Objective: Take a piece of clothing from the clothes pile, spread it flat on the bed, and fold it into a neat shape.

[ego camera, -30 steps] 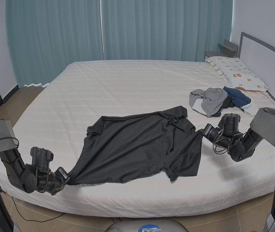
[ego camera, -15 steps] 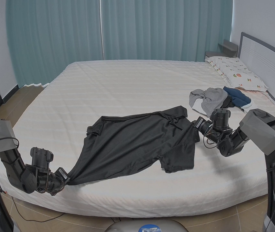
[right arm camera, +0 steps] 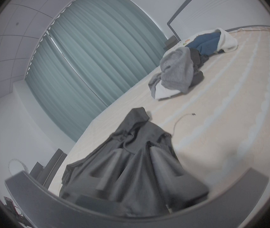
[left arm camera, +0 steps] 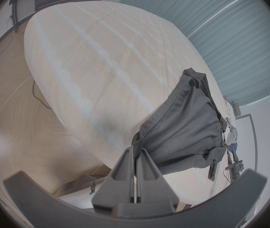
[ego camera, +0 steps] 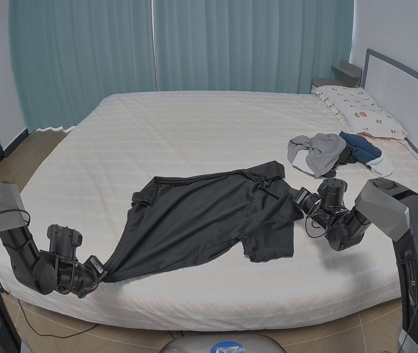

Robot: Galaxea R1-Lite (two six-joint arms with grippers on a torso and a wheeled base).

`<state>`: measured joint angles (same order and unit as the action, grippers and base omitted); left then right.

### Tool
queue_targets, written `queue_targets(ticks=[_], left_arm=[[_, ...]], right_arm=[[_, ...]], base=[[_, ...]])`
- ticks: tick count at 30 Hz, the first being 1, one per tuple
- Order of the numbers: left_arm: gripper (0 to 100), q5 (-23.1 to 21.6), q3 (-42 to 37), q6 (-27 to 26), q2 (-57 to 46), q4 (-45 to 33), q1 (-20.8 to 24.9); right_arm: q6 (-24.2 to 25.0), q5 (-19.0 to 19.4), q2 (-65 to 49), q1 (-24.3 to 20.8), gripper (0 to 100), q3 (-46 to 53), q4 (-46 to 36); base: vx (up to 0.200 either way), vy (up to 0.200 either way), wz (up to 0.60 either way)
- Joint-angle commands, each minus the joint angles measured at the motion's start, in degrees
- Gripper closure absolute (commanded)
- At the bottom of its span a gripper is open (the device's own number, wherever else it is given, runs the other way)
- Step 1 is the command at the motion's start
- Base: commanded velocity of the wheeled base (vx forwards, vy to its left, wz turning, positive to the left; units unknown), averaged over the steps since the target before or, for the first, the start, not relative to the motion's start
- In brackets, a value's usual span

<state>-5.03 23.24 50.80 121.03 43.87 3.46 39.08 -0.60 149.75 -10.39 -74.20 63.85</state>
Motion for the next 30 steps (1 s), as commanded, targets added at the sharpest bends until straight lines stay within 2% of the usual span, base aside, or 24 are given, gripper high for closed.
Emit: queue_targets(ticks=[1, 8, 12, 22, 23, 25, 30], left_arm=[[100, 0.2, 0.1, -0.2, 0.5, 0.0, 0.1], [100, 0.1, 0.0, -0.2, 0.5, 0.0, 0.1], [100, 0.1, 0.1, -0.1, 0.4, 0.0, 0.1], [100, 0.1, 0.0, -0.1, 0.4, 0.0, 0.1], [100, 0.1, 0.0, -0.2, 0.5, 0.1, 0.1], [100, 0.1, 0.0, -0.2, 0.4, 0.1, 0.1], [100, 0.0, -0.1, -0.1, 0.4, 0.0, 0.1]], right_arm=[[0.6, 1.9, -3.0, 2.4, 0, 7.6, 1.8], [1.4, 4.8, -8.9, 4.4, 0, 13.1, 1.4], [4.5, 6.1, -11.3, 3.9, 0, 18.7, 2.0], [4.5, 15.3, -20.2, 3.8, 0, 31.6, 2.0], [4.3, 18.7, -20.2, 3.4, 0, 33.7, 2.0], [3.9, 21.9, -19.8, 3.2, 0, 35.3, 2.0], [2.0, 22.5, -17.1, 1.2, 0, 35.9, 1.8]], base=[[0.000, 0.000, 0.00], [0.000, 0.000, 0.00], [0.000, 0.000, 0.00], [0.000, 0.000, 0.00], [0.000, 0.000, 0.00], [0.000, 0.000, 0.00], [0.000, 0.000, 0.00]])
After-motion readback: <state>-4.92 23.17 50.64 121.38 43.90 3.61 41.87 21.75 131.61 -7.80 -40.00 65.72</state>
